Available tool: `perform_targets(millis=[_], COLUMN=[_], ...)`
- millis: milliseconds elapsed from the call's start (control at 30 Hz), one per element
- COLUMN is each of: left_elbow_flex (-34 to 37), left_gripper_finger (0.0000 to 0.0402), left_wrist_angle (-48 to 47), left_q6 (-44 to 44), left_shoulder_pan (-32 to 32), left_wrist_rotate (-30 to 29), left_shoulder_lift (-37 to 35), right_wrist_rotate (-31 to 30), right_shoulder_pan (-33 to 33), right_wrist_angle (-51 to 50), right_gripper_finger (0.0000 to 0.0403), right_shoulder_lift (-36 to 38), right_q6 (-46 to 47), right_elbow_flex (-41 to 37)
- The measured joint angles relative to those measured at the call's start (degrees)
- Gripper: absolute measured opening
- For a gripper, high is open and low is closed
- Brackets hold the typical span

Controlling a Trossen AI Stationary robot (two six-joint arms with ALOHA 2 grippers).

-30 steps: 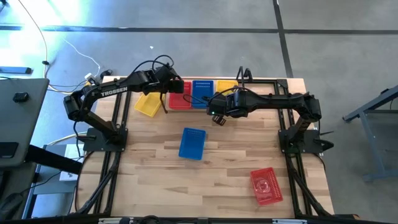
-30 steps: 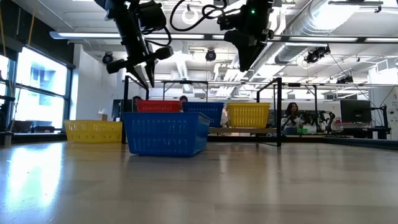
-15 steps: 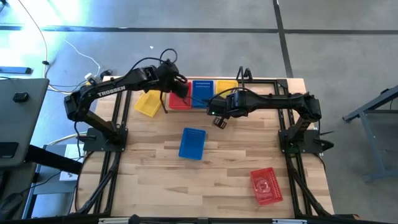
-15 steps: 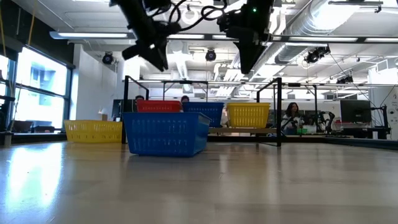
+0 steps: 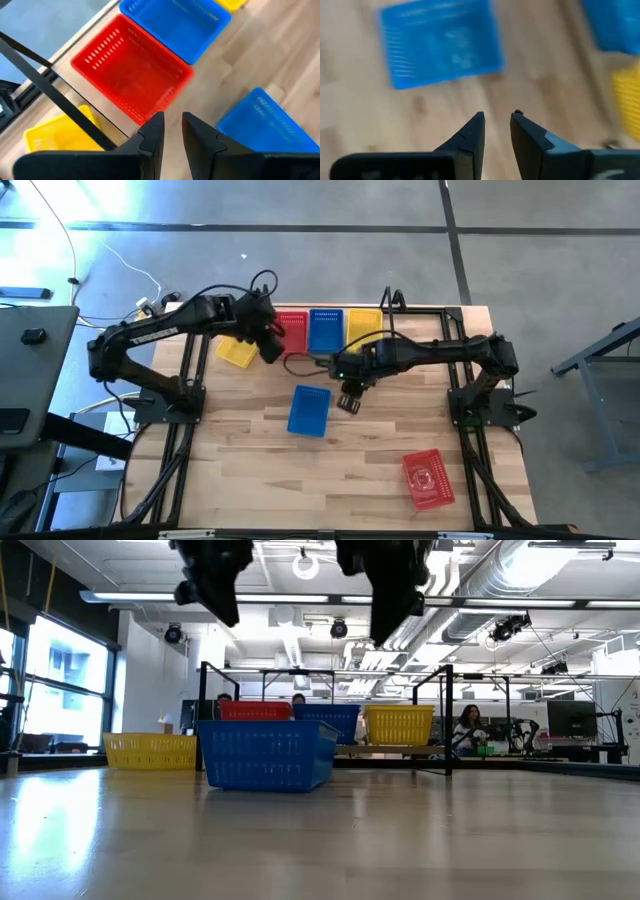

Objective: Stack baskets on shelf by color
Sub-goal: Stack the blue bin on top of the blue bin on the shelf

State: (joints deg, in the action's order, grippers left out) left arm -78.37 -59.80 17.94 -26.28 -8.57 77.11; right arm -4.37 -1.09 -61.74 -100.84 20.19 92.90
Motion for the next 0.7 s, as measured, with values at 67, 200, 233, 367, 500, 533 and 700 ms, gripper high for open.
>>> perform_targets(millis=[67, 200, 233, 367, 500, 533, 700], left_elbow_flex=[0.71, 0.83, 0.83, 0.81, 0.81, 0.81, 0.83], left_gripper_finger=[0.006, 0.006, 0.006, 0.006, 0.006, 0.006, 0.006], left_wrist_angle=[-1.3, -4.29, -4.94, -7.67, -10.58, -11.12, -12.73], left_q6=[0.46, 0.75, 0.78, 0.91, 0.91, 0.91, 2.2], left_shoulder_pan=[1.02, 3.88, 4.67, 8.22, 11.31, 11.98, 15.46], left_wrist_rotate=[0.44, 0.41, 0.39, 0.28, -0.01, -0.03, -0.13], left_shoulder_lift=[-1.46, -3.68, -4.15, -5.65, -6.97, -7.38, -9.7], right_wrist_rotate=[3.35, 7.21, 7.41, 7.41, 7.31, 6.99, 6.08], right_shoulder_pan=[-1.26, -4.01, -4.79, -7.54, -9.73, -10.12, -11.56], right_wrist_angle=[2.95, 8.22, 9.4, 13.87, 18.71, 19.84, 25.1], right_gripper_finger=[0.008, 0.008, 0.008, 0.008, 0.0098, 0.0106, 0.0147], right_shoulder_lift=[0.0, 0.0, 0.0, 0.0, -0.01, -0.23, -1.92], right_q6=[-0.17, -0.98, -1.15, -1.08, 0.7, 1.52, 1.18], right_elbow_flex=[0.0, 0.0, 0.0, 0.0, 0.0, 0.0, -0.04])
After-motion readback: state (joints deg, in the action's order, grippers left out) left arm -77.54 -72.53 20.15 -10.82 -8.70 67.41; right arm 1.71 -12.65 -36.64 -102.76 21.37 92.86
